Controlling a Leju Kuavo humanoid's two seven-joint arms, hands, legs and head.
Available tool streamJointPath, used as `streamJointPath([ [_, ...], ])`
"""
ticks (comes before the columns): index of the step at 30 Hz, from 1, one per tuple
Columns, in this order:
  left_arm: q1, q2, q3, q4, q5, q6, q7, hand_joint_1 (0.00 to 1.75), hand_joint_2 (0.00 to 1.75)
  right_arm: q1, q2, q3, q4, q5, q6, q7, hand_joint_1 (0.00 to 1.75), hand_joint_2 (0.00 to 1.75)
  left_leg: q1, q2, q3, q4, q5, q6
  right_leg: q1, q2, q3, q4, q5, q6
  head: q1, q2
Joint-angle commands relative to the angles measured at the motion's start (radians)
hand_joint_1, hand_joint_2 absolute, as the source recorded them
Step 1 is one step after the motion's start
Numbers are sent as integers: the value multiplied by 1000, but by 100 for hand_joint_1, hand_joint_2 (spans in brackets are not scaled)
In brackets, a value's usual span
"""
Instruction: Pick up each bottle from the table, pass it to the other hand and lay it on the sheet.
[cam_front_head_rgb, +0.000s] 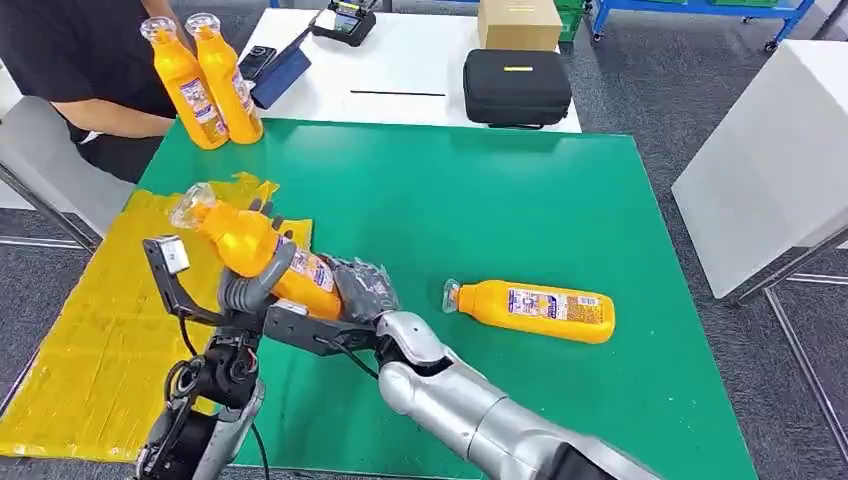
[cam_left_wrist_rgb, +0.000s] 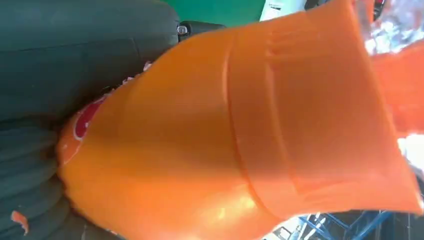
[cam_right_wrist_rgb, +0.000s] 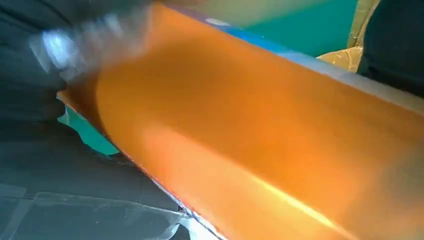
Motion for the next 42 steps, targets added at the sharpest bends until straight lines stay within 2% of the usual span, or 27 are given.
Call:
streamJointPath([
  [1,-157,-11,-52,117,4,7,14,0,175,68,40,294,-3,34,37,-43,175,175,1,-4,2,0,-1,-1,1,-4,4,0,-2,-1,0,0],
  [2,-155,-11,-43,122,7,9,11,0,175,67,40,293,-1,24,38,-43,175,175,1,-5,5,0,-2,-2,1,-5,6,0,-4,-2,0,0],
  [3,-152,-9,-38,122,7,10,7,35,175,65,40,290,4,20,39,-43,175,175,1,-4,3,-1,-1,-1,1,-4,4,-1,-2,-1,0,0],
  [4,-148,-10,-32,118,5,12,-1,166,175,63,40,287,8,18,36,-44,175,175,1,-5,5,0,-2,-2,1,-5,6,0,-3,-2,0,0],
  [5,-135,-7,-22,99,2,17,-12,175,175,58,40,277,18,17,27,-49,175,175,1,-4,4,0,-2,-2,1,-4,5,0,-3,-2,1,0],
  [12,-96,-9,10,39,-4,21,-15,175,175,49,40,188,52,50,6,-70,175,175,1,-5,5,0,-2,-2,1,-5,6,0,-4,-2,0,0],
  [14,-84,-9,24,15,-16,22,-20,175,175,41,37,139,46,74,7,-72,175,175,1,-3,1,0,-1,-1,1,-3,2,0,-1,-1,0,0],
  [23,-48,-8,82,-42,-76,26,-34,175,175,23,12,-35,2,130,-15,-67,175,175,1,-3,2,0,-1,-1,1,-3,3,0,-2,-1,0,0],
  [24,-43,-8,92,-50,-89,31,-37,175,175,24,7,-55,-9,148,-36,-68,143,175,1,-3,2,0,-1,-1,1,-3,3,0,-2,-1,1,0],
  [25,-37,-7,103,-60,-106,40,-41,175,175,26,2,-81,-20,154,-39,-69,0,175,1,-4,3,0,-2,-1,1,-4,4,0,-3,-1,0,0],
  [26,-30,-2,114,-69,-133,61,-48,175,175,27,-5,-112,-38,147,-55,-72,0,175,1,-4,3,0,-1,-1,1,-4,4,0,-2,-1,1,0],
  [27,-21,0,129,-79,-173,86,-55,175,175,29,-13,-144,-56,149,-57,-69,0,0,1,-2,1,0,-1,-1,1,-2,2,0,-1,-1,1,0],
  [30,6,10,178,-95,-321,154,-74,175,175,44,-52,-244,-143,161,-54,-81,0,0,0,-3,5,0,-2,-1,0,-3,6,0,-3,-1,1,0],
  [31,18,17,195,-104,-398,192,-77,175,175,60,-69,-290,-194,162,-57,-91,0,0,0,-2,2,0,-1,-1,0,-2,3,0,-1,-1,1,0],
  [35,60,47,278,-120,-696,310,-63,175,175,195,-166,-444,-506,198,6,-93,0,0,0,-3,3,0,-2,-1,0,-3,4,0,-3,-1,1,0],
  [37,59,65,305,-96,-831,365,-62,175,175,252,-201,-483,-612,197,36,-93,0,0,0,-5,1,-1,-1,-1,0,-4,3,-1,-1,-1,1,0],
  [40,57,64,313,-90,-835,360,-65,175,175,261,-206,-489,-628,199,45,-93,0,0,0,-5,2,-1,-1,-1,0,-4,4,0,-2,-1,0,0],
  [42,52,90,288,-54,-1017,461,-36,175,175,289,-213,-505,-676,182,46,-99,0,0,0,-4,2,0,-2,-1,0,-3,4,0,-2,-1,0,0],
])
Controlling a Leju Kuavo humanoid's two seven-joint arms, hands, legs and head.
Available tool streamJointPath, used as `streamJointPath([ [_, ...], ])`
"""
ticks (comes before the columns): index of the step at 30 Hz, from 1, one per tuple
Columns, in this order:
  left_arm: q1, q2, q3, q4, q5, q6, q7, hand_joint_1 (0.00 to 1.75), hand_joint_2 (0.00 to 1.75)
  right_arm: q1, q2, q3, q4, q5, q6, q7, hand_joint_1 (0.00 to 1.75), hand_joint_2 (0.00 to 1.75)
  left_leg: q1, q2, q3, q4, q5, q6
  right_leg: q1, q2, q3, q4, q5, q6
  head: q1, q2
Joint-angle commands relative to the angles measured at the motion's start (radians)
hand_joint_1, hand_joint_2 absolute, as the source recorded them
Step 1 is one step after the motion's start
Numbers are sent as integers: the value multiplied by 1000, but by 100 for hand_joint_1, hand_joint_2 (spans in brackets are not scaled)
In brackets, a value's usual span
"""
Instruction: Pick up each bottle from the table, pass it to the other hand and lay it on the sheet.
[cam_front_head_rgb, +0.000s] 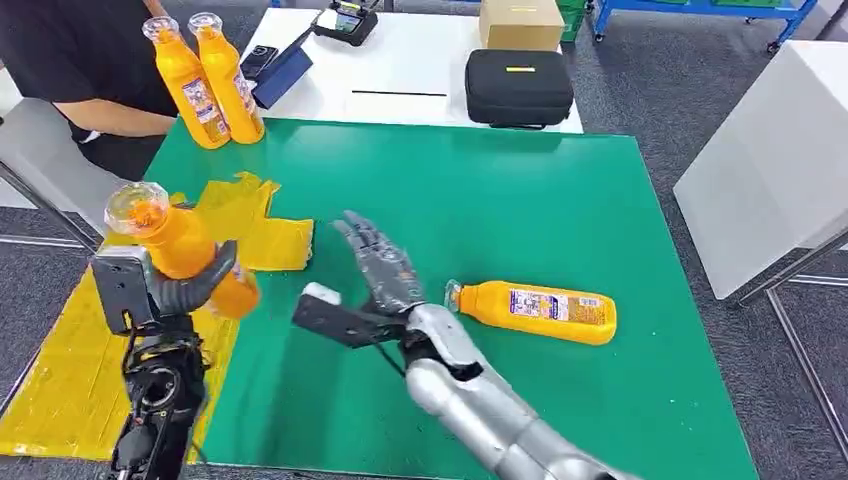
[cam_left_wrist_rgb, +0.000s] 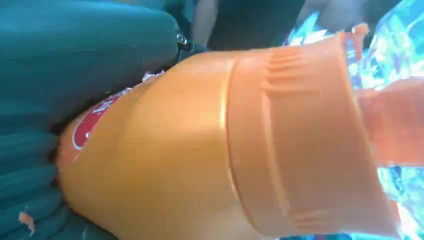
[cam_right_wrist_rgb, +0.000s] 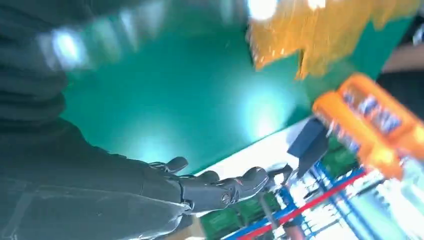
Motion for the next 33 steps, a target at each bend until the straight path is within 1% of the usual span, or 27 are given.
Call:
streamJointPath([
  [1,-23,71,47,90,-286,132,48,175,175,126,-108,-158,-324,-20,27,-10,0,0,0,-2,2,-1,-1,-1,0,-2,3,-1,-1,-1,0,0],
  [2,-31,81,35,133,-346,142,60,175,175,149,-123,-170,-374,-35,27,-13,0,0,0,-3,5,-1,-2,-1,0,-3,5,0,-3,-1,0,0],
  [4,-47,93,5,225,-455,178,69,175,175,184,-157,-181,-439,-36,32,-16,0,0,-1,-3,2,-2,0,-1,0,-3,3,-1,-1,-1,0,0],
  [5,-47,90,5,236,-456,187,65,175,175,190,-163,-185,-443,-37,31,-16,0,0,-1,-5,6,-2,-1,-1,-1,-5,6,-1,-3,-1,0,0],
  [6,-47,90,5,236,-456,187,65,175,175,190,-163,-185,-443,-37,31,-16,0,0,-1,-4,3,-2,0,0,-1,-4,3,-1,-1,-1,0,0],
  [7,-47,90,5,236,-456,187,65,175,175,190,-163,-185,-443,-37,31,-16,0,0,-1,-5,6,-2,-1,-1,-1,-5,7,-1,-3,-1,0,0],
  [8,-56,107,-33,283,-552,214,93,175,175,199,-168,-186,-451,-37,30,-16,0,0,0,-3,4,-1,-1,-1,0,-3,5,-1,-2,-1,0,0],
  [10,-62,117,-74,349,-585,213,92,175,175,219,-185,-190,-468,-55,31,-24,0,0,-1,-3,6,-2,-1,-1,-1,-3,6,-1,-2,-1,0,0],
  [11,-66,122,-92,380,-620,239,98,175,175,220,-195,-185,-464,-68,38,-33,0,0,-1,-3,5,-2,-1,-1,-1,-3,5,-1,-2,-1,0,0],
  [12,-67,126,-108,405,-635,244,94,175,175,220,-199,-182,-457,-71,38,-36,0,0,-1,-2,3,-2,0,-1,-1,-3,3,-1,-1,-1,0,0],
  [13,-76,134,-136,452,-685,269,110,175,175,214,-201,-174,-442,-88,41,-50,0,0,-1,-4,7,-2,-1,-1,-1,-5,7,-2,-3,-1,0,0],
  [15,-93,143,-170,513,-739,279,125,175,175,197,-202,-160,-414,-105,46,-68,0,0,-1,-1,3,-1,-1,-1,-1,-1,3,-1,-1,-1,0,0],
  [16,-108,143,-187,559,-769,281,143,175,175,177,-201,-147,-389,-113,49,-76,0,0,-1,-1,6,-2,-2,-1,-1,-1,5,-1,-2,-1,0,0],
  [19,-114,140,-188,579,-769,293,140,175,175,162,-195,-144,-374,-117,49,-76,0,0,-1,0,3,-1,-1,-1,0,0,2,-1,-1,-1,0,0],
  [22,-139,145,-205,630,-766,255,134,175,175,155,-199,-137,-363,-124,50,-81,0,0,0,0,5,-1,-2,-1,0,0,5,0,-2,-1,0,0],
  [23,-169,150,-219,702,-790,265,159,175,175,138,-201,-125,-341,-138,55,-92,0,0,0,1,4,-1,-2,-1,0,0,3,-1,-1,-1,0,0],
  [24,-180,153,-226,736,-799,274,161,133,175,134,-202,-123,-332,-144,51,-97,0,0,0,1,3,-1,-1,-1,0,0,3,-1,-1,-1,0,0],
  [25,-189,154,-231,765,-811,297,168,133,175,127,-202,-118,-322,-148,49,-100,0,0,0,0,6,-1,-2,-1,0,0,6,-1,-2,-1,0,0],
  [29,-189,154,-231,765,-811,297,168,133,175,127,-202,-118,-322,-148,49,-100,0,0,0,1,6,-1,-2,-1,0,0,6,-1,-2,-1,0,0],
  [30,-189,154,-231,765,-811,297,168,133,175,127,-202,-118,-322,-148,49,-100,0,0,0,1,4,-1,-1,-1,0,0,3,-1,-1,-1,0,0],
  [31,-200,158,-249,796,-843,275,197,0,175,122,-208,-111,-318,-153,47,-103,0,0,0,1,5,-1,-1,-1,0,1,4,-1,-1,-1,0,0],
  [32,-205,160,-257,810,-869,270,229,0,175,118,-210,-107,-312,-155,48,-104,0,0,0,1,4,-1,-1,-1,0,1,3,-1,-1,-1,0,0],
  [33,-208,161,-260,816,-880,272,242,0,0,113,-210,-105,-305,-158,47,-105,0,0,0,2,4,-1,-2,-1,0,2,3,-1,-1,-1,0,0],
])
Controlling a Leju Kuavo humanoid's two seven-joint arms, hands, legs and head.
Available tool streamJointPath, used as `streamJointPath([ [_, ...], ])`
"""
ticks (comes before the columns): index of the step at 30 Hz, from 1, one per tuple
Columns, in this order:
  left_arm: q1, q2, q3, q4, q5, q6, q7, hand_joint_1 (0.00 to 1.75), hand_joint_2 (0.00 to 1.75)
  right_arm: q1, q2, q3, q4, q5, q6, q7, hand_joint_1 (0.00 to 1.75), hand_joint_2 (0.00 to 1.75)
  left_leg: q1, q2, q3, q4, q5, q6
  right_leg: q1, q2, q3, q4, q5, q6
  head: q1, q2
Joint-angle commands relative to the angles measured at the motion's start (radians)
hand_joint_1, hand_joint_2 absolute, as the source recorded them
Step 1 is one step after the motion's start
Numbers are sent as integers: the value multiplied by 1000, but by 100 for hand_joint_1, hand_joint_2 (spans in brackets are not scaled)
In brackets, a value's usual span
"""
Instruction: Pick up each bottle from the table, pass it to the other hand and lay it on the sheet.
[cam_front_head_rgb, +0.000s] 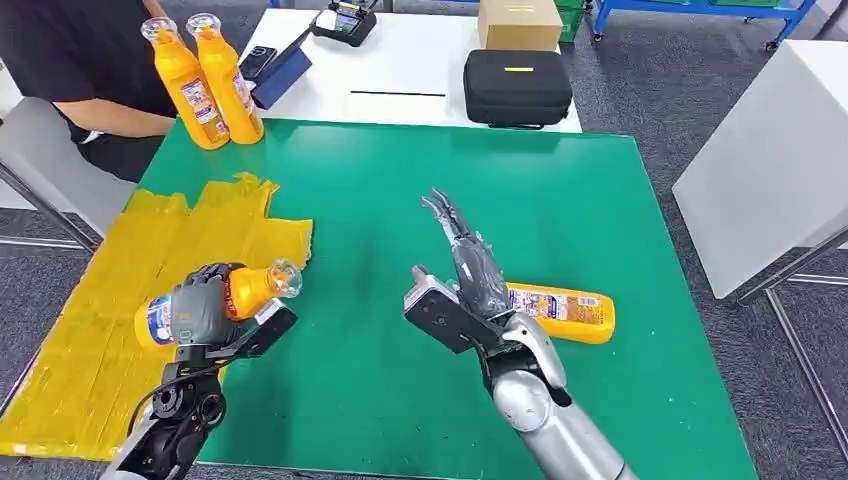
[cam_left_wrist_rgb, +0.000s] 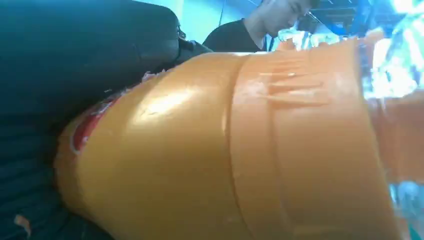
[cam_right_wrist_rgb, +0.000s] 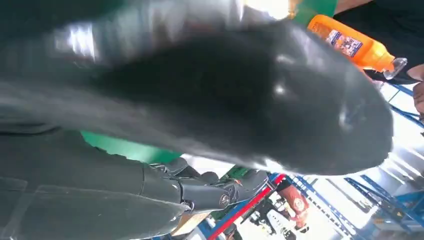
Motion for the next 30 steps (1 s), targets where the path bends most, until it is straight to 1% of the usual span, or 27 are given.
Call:
streamJointPath([
  [1,-121,42,-94,306,-79,-4,82,0,0,-81,-28,56,121,-27,0,-16,0,0,0,2,7,-1,-2,-2,0,2,6,0,-2,-2,0,0],
  [2,-126,43,-99,320,-100,-3,105,0,0,-83,-29,57,121,-27,1,-16,0,0,0,2,6,-1,-2,-1,0,2,5,0,-1,-1,0,0],
  [5,-127,40,-95,322,-98,-8,108,0,0,-84,-31,57,120,-28,2,-16,0,0,1,1,2,0,-1,-1,1,1,2,-1,0,-1,0,0],
  [6,-127,40,-95,322,-98,-8,108,0,0,-84,-31,57,120,-28,2,-16,0,0,0,1,5,0,-2,-1,0,1,5,0,-2,-1,0,0],
  [7,-127,40,-95,322,-98,-8,108,0,0,-84,-31,57,120,-28,2,-16,0,0,0,0,3,-1,-1,-1,0,0,2,0,-1,-1,0,0],
  [9,-127,40,-95,322,-98,-8,108,0,0,-84,-31,57,120,-28,2,-16,0,0,0,1,5,0,-2,-1,0,1,4,0,-2,-1,0,0],
  [11,-127,40,-95,322,-98,-8,108,0,0,-84,-31,57,120,-28,2,-16,0,0,0,1,2,0,-1,-1,0,1,2,0,0,-1,0,0],
  [12,-127,40,-95,322,-98,-8,108,0,0,-84,-31,57,120,-28,2,-16,0,0,0,1,5,0,-2,-1,0,1,4,0,-2,-1,0,0],
  [14,-118,39,-81,308,-97,-14,113,0,0,-74,-49,46,94,-21,-6,-3,0,0,0,0,2,0,-1,-1,0,0,2,0,-1,-1,0,0],
  [17,-81,43,-41,255,-84,-21,93,0,0,-23,-100,-2,13,-10,31,33,0,0,0,0,5,0,-2,-1,0,0,5,0,-2,-1,0,0],
  [18,-65,44,-27,232,-76,-33,85,0,0,-2,-126,-16,-20,26,60,54,0,0,0,-1,4,0,-2,-1,0,-1,4,0,-2,-1,0,0],
  [19,-50,42,-7,213,-58,-62,85,0,0,25,-148,-37,-58,84,48,69,0,0,0,-1,3,-1,-1,-1,0,-1,3,-1,-2,-1,0,0],
  [20,-32,44,2,185,-59,-73,83,0,0,45,-150,-67,-82,98,65,61,0,0,0,-2,2,-1,-1,0,0,-2,3,-1,-1,0,0,0],
  [21,-27,45,5,178,-61,-75,83,0,0,51,-150,-77,-90,101,73,57,0,0,0,-2,5,0,-2,-1,0,-2,5,0,-3,-1,0,0],
  [23,-27,45,5,178,-61,-75,83,0,0,51,-150,-77,-90,101,73,57,0,0,0,-1,2,0,-1,0,0,-1,2,0,-1,0,0,0],
  [24,-27,44,5,177,-62,-76,83,0,0,50,-145,-75,-90,103,75,57,0,0,0,0,5,0,-3,-1,0,0,5,0,-3,-1,0,0],
  [26,-28,44,5,177,-62,-77,83,0,0,47,-141,-74,-88,105,77,57,0,0,0,0,2,0,-1,-1,0,1,2,0,-1,-1,0,0],
  [27,-28,44,5,177,-62,-77,83,0,0,47,-141,-74,-88,105,77,57,0,0,-1,1,5,0,-3,-1,0,1,4,0,-2,-1,0,0],
  [29,-28,44,5,177,-62,-77,83,0,0,47,-141,-74,-88,105,77,57,0,0,0,0,2,0,-2,-1,0,1,2,0,-1,-1,0,0],
  [30,-28,44,5,177,-62,-77,83,0,0,47,-141,-74,-88,105,77,57,0,0,0,0,4,0,-3,-2,0,1,4,0,-2,-1,0,0],
])
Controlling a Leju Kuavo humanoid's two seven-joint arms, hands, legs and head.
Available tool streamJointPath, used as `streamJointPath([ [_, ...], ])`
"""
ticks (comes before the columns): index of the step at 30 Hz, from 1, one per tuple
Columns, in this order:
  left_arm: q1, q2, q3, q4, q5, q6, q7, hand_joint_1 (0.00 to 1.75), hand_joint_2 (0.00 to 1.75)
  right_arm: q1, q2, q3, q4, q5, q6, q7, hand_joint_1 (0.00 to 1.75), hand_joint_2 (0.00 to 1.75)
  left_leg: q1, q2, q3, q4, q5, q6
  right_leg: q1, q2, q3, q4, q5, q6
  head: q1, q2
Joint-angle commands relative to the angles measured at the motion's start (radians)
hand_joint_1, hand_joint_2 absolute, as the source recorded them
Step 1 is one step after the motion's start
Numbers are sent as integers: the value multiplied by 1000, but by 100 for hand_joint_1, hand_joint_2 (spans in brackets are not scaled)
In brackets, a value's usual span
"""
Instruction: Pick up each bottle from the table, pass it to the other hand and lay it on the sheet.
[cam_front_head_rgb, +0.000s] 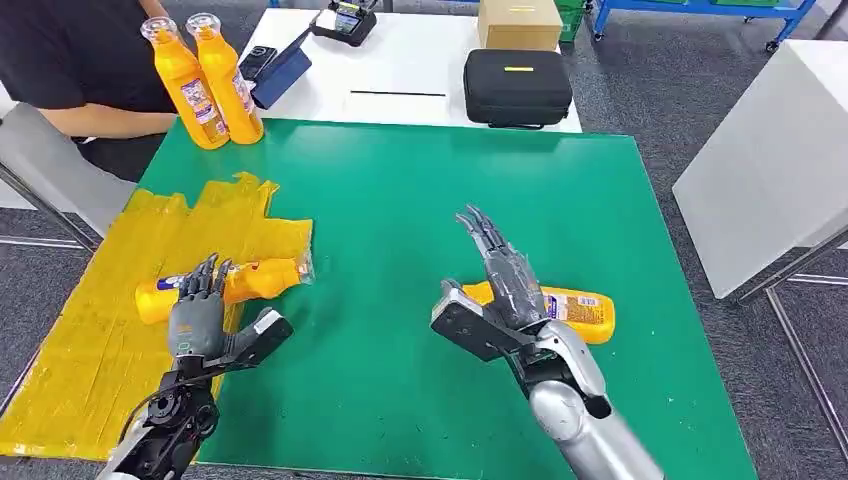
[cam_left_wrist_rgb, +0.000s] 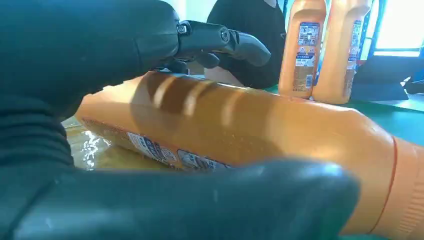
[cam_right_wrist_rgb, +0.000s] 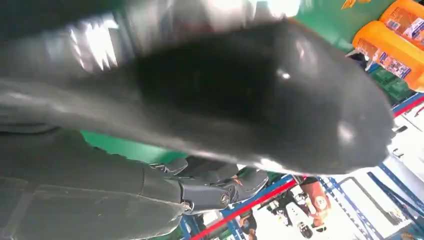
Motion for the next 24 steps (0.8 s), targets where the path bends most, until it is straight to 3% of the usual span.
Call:
streamJointPath([
  [1,5,10,25,-3,2,-14,3,0,0,-1,-16,-23,-22,1,11,4,0,0,0,1,2,0,-1,-1,0,1,2,0,-1,-1,0,0],
  [6,5,10,25,-3,2,-14,3,0,0,-1,-16,-23,-22,1,11,4,0,0,0,1,4,0,-1,-1,0,1,3,0,-1,-1,0,0],
  [7,33,-26,95,-68,127,-69,-123,0,0,18,-28,-47,-37,88,-37,85,0,175,0,1,6,0,-3,-1,0,1,5,0,-3,-1,0,0],
  [8,112,-26,136,-227,299,-151,-205,0,0,95,-83,-102,-136,97,-3,108,0,175,0,1,5,0,-2,-1,0,1,4,0,-2,-1,0,0],
  [10,244,-30,178,-539,521,-311,-233,0,0,198,-127,-220,-253,116,75,91,0,175,0,-4,5,0,-3,0,0,-4,7,0,-5,0,0,0],
  [14,350,-30,233,-798,682,-386,-221,0,0,277,-157,-342,-305,191,183,122,0,175,-1,-6,6,2,-6,0,-2,-6,8,2,-8,0,0,0],
  [16,376,-32,256,-837,719,-381,-230,0,0,280,-192,-361,-247,184,199,129,0,175,-2,-3,3,1,-5,3,-3,-3,4,1,-6,3,0,0],
  [19,392,-48,265,-848,749,-382,-248,0,0,213,-180,-343,-122,216,201,147,0,175,-2,-1,3,1,-7,3,-2,0,4,-1,-5,3,0,0],
  [20,378,-49,250,-826,754,-392,-254,0,0,174,-188,-329,-42,252,289,250,0,175,-2,0,6,1,-9,2,-2,1,6,0,-6,2,0,0],
  [22,349,-51,232,-784,758,-380,-266,0,0,132,-184,-316,78,260,245,222,0,175,-2,0,7,-1,-7,2,-2,1,7,-2,-5,2,0,0],
  [24,349,-51,232,-784,758,-380,-266,0,0,132,-184,-316,78,260,245,222,0,175,-2,-2,6,-1,-6,2,-2,-1,7,-3,-4,2,0,0],
])
